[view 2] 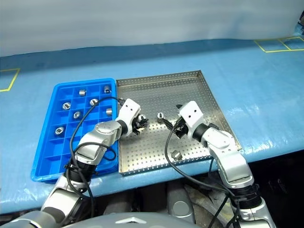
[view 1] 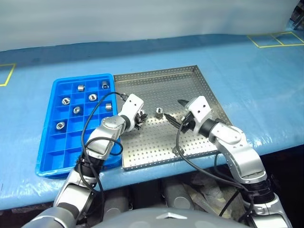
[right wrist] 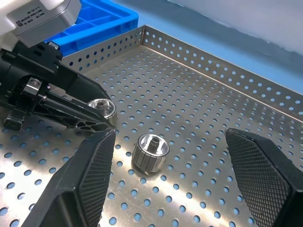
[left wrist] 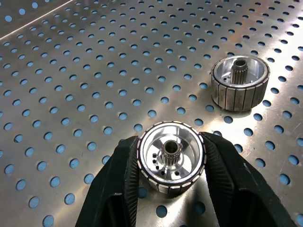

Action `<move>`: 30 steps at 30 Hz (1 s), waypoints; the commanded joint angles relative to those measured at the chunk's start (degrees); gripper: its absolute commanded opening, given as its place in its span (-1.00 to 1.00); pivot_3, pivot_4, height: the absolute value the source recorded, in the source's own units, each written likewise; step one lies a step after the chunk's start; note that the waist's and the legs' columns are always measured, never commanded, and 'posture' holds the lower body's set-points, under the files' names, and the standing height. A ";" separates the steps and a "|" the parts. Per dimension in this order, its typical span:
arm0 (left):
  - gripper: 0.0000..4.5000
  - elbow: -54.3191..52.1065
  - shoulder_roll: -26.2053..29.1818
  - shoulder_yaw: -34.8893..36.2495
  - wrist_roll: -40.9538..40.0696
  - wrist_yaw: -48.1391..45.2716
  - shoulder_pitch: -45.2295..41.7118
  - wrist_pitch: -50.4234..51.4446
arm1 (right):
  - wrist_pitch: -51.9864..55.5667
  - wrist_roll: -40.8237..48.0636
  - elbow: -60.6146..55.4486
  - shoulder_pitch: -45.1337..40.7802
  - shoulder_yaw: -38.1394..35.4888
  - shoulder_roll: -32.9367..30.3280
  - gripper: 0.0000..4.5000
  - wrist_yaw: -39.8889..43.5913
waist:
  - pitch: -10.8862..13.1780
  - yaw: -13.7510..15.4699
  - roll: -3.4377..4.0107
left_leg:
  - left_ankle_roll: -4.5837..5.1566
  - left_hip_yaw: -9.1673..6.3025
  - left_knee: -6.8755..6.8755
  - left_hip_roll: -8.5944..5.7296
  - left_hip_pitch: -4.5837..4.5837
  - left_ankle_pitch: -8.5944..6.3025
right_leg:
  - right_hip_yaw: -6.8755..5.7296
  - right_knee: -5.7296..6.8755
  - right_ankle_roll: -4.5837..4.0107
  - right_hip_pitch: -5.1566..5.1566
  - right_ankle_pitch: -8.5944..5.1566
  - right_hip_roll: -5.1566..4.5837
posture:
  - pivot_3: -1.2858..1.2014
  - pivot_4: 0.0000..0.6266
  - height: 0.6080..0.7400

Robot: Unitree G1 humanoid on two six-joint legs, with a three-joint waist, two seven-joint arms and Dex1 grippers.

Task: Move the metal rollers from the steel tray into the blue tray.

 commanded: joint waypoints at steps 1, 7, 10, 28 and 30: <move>-0.26 -7.14 0.77 4.59 -2.27 -1.08 1.13 -2.96 | -0.86 0.21 -1.66 -0.34 -0.76 0.24 0.75 -0.30 | 0.00 -0.03 0.00 | 0.00 0.00 0.00 0.00 0.00 0.00 | 0.00 0.00 0.00 -0.01 0.00 -0.05 | -0.18 -0.52 1.00; -0.26 -16.61 3.76 14.94 -8.70 -3.83 5.83 -5.73 | -0.86 0.13 -1.66 -0.10 -0.36 0.63 0.75 -0.17 | 0.00 0.32 0.01 | -0.02 0.00 0.00 0.00 -0.01 0.00 | 0.00 0.00 -0.01 -0.01 0.00 -0.26 | -0.16 -0.52 1.00; -0.26 -21.76 8.33 20.93 -9.03 -3.79 10.65 -4.88 | -1.16 0.16 -1.05 -0.57 0.21 0.91 0.75 0.29 | 0.00 0.14 0.02 | -0.02 0.00 0.00 0.01 -0.01 0.00 | 0.00 0.01 -0.01 -0.03 0.00 -0.25 | -0.14 -0.52 1.00; -0.26 -46.17 13.92 46.45 -11.42 -1.10 41.89 6.31 | -3.94 0.05 7.14 -6.86 5.11 2.68 0.75 6.31 | 0.03 6.21 -0.07 | -0.33 -0.06 -0.08 0.03 -0.01 0.14 | -0.13 -0.04 -0.49 -0.02 -0.28 -0.27 | 0.02 -0.52 1.00; -0.26 -46.87 13.52 47.32 -11.48 -0.87 43.78 6.55 | -4.21 -0.04 7.90 -7.46 5.51 2.90 0.75 6.76 | 0.02 6.91 -0.08 | -0.33 -0.11 -0.08 0.03 0.01 0.14 | -0.18 -0.03 -0.52 -0.01 -0.30 -0.27 | 0.04 -0.52 1.00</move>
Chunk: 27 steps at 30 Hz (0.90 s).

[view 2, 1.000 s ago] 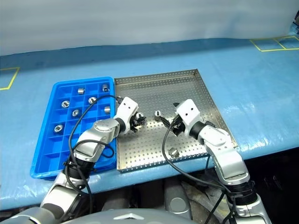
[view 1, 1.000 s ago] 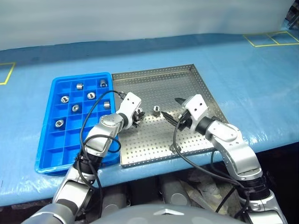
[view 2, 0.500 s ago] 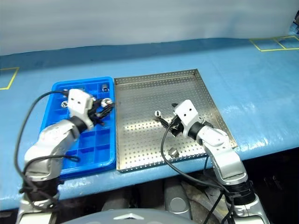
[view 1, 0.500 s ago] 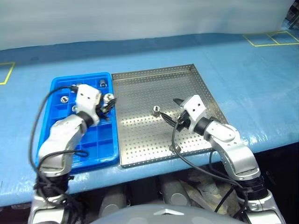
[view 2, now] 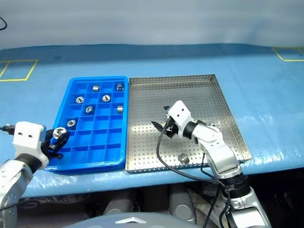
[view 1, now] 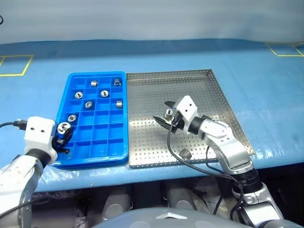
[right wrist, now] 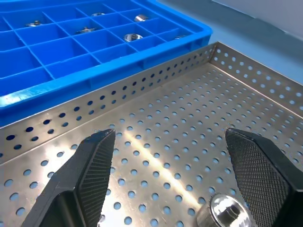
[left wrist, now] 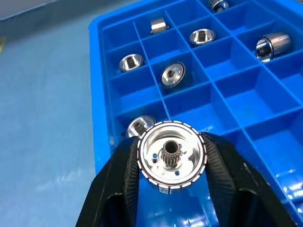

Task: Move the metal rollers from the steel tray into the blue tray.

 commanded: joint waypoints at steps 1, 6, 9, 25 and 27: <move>-0.26 -3.64 -0.52 2.82 -0.61 0.29 2.01 -0.04 | -1.73 0.19 0.23 -1.74 0.30 0.46 0.75 1.08 | 0.00 0.66 0.00 | 0.00 -0.03 0.00 0.00 0.02 0.00 | -0.03 0.01 -0.02 0.02 -0.01 0.01 | 0.04 -0.52 1.00; -0.26 -3.40 -1.39 1.56 -0.47 1.24 3.17 -0.49 | -1.95 0.17 0.96 -2.65 0.44 0.66 0.75 1.63 | -0.02 1.42 -0.03 | 0.01 -0.06 0.00 -0.01 0.02 0.01 | -0.07 0.03 -0.05 0.05 -0.02 0.08 | 0.04 -0.52 1.00; -0.26 -2.56 -1.61 0.07 -0.36 1.71 2.91 -0.29 | -2.03 0.10 0.78 -2.48 0.22 0.48 0.75 1.79 | -0.02 1.40 -0.04 | -0.02 -0.08 0.00 -0.02 0.03 0.03 | -0.09 0.02 -0.06 0.07 -0.02 0.17 | 0.04 -0.52 1.00; 0.06 0.48 -1.72 -1.65 -0.67 0.75 5.06 -1.92 | -2.17 -0.17 0.46 -2.29 -0.99 -0.22 0.75 1.15 | -0.02 1.20 -0.04 | -0.05 -0.05 -0.03 0.00 0.03 0.04 | -0.06 0.00 -0.08 0.05 -0.04 0.29 | 0.02 -0.52 1.00; 0.30 0.53 -1.68 -1.64 -0.69 0.54 5.31 -2.27 | -2.03 -0.20 0.51 -2.60 -1.00 -0.14 0.75 1.11 | -0.02 1.20 -0.04 | -0.04 -0.04 -0.03 0.00 0.03 0.04 | -0.06 0.00 -0.08 0.05 -0.04 0.28 | 0.02 -0.52 1.00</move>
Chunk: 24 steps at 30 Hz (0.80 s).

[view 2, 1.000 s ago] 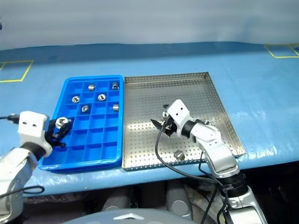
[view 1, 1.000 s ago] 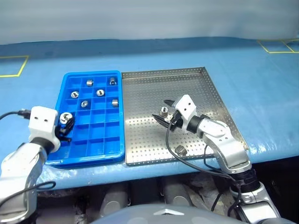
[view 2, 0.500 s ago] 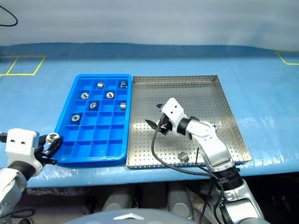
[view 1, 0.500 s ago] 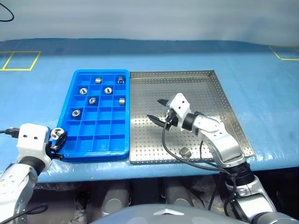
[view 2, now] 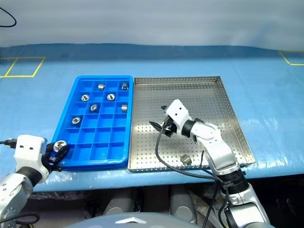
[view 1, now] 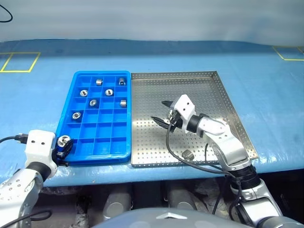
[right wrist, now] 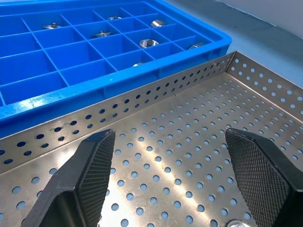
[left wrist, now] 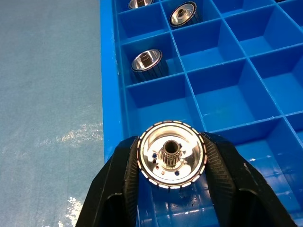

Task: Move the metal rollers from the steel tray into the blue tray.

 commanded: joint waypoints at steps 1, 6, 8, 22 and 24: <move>0.45 -0.50 0.13 0.58 -0.25 -0.31 0.32 -1.92 | -0.98 0.02 -1.30 -1.15 -1.19 0.00 0.75 -0.41 | 0.00 0.00 0.00 | 0.00 0.00 0.00 0.00 0.00 0.00 | 0.00 0.00 0.00 0.00 0.00 0.00 | 0.02 -0.52 1.00; 0.99 -0.32 0.21 -0.10 -0.02 -0.32 -0.51 -3.67 | -0.96 -0.04 -1.22 -1.44 -1.33 0.05 0.75 -0.68 | 0.00 -0.01 0.00 | 0.02 0.00 0.00 0.00 0.00 -0.01 | 0.00 0.00 0.00 0.00 0.00 -0.05 | 0.01 -0.52 1.00; 0.99 -0.30 -1.05 -0.36 -0.74 0.49 -2.64 -4.51 | -0.94 -0.10 -1.46 -1.22 -1.34 -0.08 0.75 -0.87 | 0.00 0.07 0.00 | 0.02 -0.01 0.00 0.00 0.00 -0.01 | -0.01 0.00 0.00 0.00 0.00 -0.07 | 0.01 -0.52 1.00; 0.99 23.09 -6.12 -32.16 1.62 -5.18 -33.16 -17.39 | 2.02 -0.92 -9.13 5.21 -6.90 -2.71 0.75 -7.16 | -0.04 -1.92 0.03 | 0.06 0.12 0.01 -0.11 -0.01 0.04 | 0.03 -0.05 0.09 0.07 0.06 -0.02 | -0.16 -0.52 1.00; 0.99 28.01 -6.74 -35.58 3.22 -6.36 -35.94 -19.45 | 2.75 -1.36 -10.23 6.24 -8.32 -3.11 0.75 -8.62 | -0.04 -3.07 0.03 | 0.11 0.16 0.02 -0.11 -0.02 0.01 | 0.08 -0.06 0.12 0.05 0.07 -0.03 | -0.18 -0.52 1.00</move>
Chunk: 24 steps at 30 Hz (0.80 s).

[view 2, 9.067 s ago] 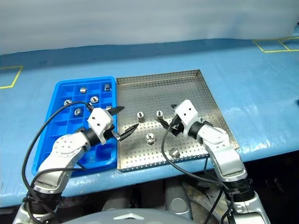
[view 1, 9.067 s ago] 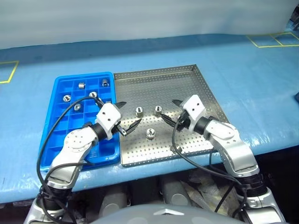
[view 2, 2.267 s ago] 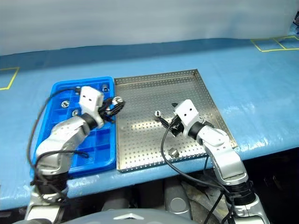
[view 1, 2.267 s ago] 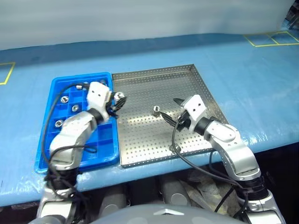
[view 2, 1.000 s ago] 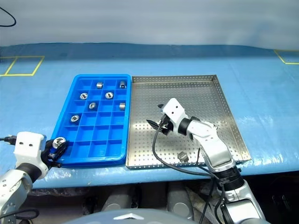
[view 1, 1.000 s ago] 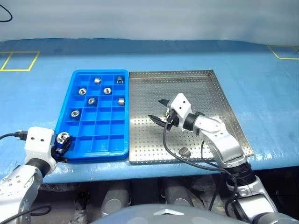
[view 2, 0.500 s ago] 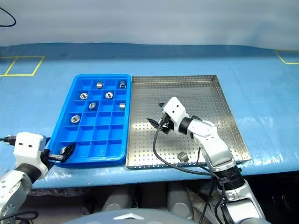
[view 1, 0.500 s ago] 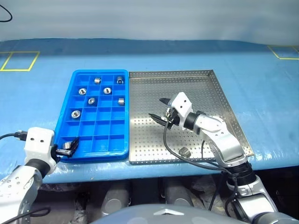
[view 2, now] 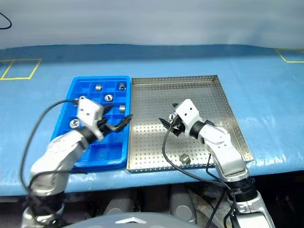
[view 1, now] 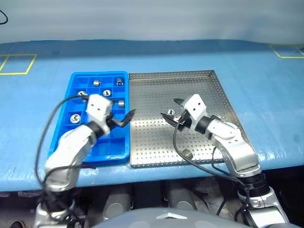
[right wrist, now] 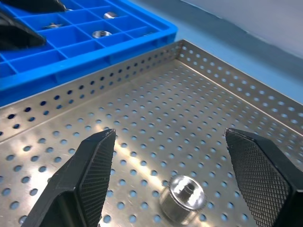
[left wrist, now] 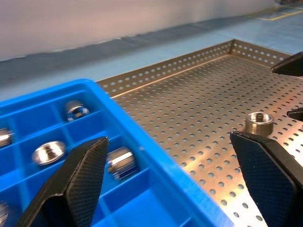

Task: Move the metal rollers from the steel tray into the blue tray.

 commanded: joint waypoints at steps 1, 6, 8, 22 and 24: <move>0.99 6.84 -0.95 -5.24 2.48 -2.13 -3.96 -4.46 | 1.31 -0.70 -4.06 1.41 -4.23 -0.96 0.75 -2.88 | 0.00 -1.14 0.01 | 0.02 0.01 0.00 0.00 0.00 -0.01 | 0.01 0.00 0.03 -0.01 0.01 0.00 | -0.19 -0.52 1.00; 0.99 15.40 -4.37 -9.04 3.41 -3.82 -9.50 -7.47 | 2.97 -0.74 -7.14 4.11 -5.83 -1.24 0.75 -4.53 | 0.01 -3.86 0.02 | 0.32 0.06 -0.01 0.05 -0.02 -0.18 | 0.07 0.01 0.34 -0.07 0.17 0.02 | -0.25 -0.52 1.00; 0.99 17.49 -4.94 -9.58 3.90 -3.79 -10.59 -8.13 | 3.33 -0.68 -7.91 4.72 -5.85 -1.15 0.75 -4.79 | -0.01 -5.02 0.05 | 0.33 0.06 -0.01 0.04 -0.02 -0.19 | 0.09 0.02 0.37 -0.06 0.18 0.02 | -0.25 -0.52 1.00; 0.99 27.38 -8.35 -12.70 9.97 -1.41 -15.95 -7.81 | 4.04 -0.75 -8.70 5.67 -5.16 -0.65 0.75 -5.72 | -0.02 -10.94 0.06 | 0.41 0.08 0.10 0.01 -0.02 -0.23 | 0.22 0.02 0.60 -0.03 0.29 0.04 | -0.26 -0.52 1.00; 0.99 28.35 -8.60 -12.68 10.72 -0.81 -16.24 -7.87 | 3.99 -0.72 -8.58 5.58 -5.13 -0.63 0.75 -5.72 | -0.02 -11.24 0.06 | 0.41 0.08 0.10 0.01 -0.02 -0.23 | 0.23 0.02 0.60 -0.04 0.29 0.04 | -0.26 -0.52 1.00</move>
